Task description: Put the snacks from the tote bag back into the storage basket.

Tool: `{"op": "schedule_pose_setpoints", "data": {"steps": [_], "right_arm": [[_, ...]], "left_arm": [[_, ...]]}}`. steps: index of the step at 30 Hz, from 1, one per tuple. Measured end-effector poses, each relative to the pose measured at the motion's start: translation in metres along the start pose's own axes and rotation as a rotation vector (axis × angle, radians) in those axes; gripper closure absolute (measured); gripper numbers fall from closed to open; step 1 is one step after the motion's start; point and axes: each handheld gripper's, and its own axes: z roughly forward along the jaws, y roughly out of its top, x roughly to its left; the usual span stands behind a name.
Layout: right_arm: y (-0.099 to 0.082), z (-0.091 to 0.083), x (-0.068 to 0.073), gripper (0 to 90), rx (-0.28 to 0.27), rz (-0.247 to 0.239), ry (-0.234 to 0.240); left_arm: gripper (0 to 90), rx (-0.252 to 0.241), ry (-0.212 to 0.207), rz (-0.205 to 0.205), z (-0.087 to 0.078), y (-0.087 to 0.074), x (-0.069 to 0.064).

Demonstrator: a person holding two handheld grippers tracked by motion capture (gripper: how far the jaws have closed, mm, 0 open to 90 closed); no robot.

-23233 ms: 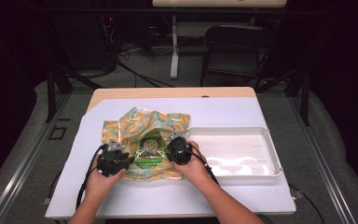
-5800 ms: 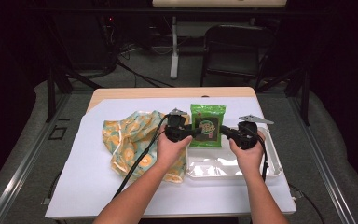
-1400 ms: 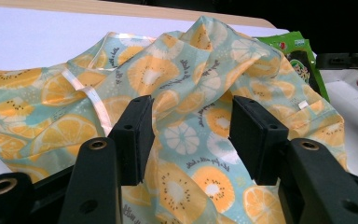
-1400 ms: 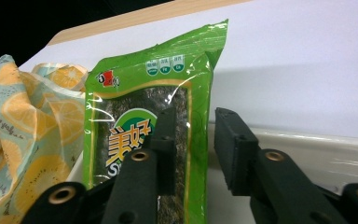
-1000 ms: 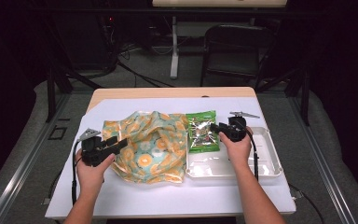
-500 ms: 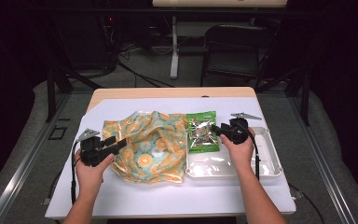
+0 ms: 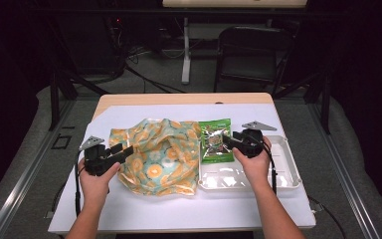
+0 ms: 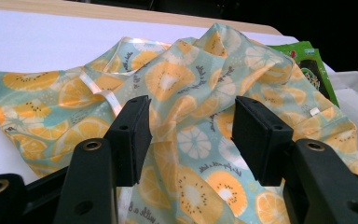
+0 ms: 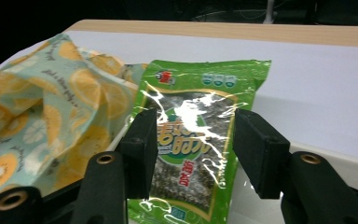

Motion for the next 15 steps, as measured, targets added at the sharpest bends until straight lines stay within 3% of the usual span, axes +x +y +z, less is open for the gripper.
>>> {"op": "schedule_pose_setpoints", "data": {"steps": [15], "right_arm": [[-0.004,-0.009,0.037,50.0,0.007,-0.111,0.107]], "left_arm": [[46.4,-0.009,-0.008,-0.001,0.007,0.002,0.000]]}}
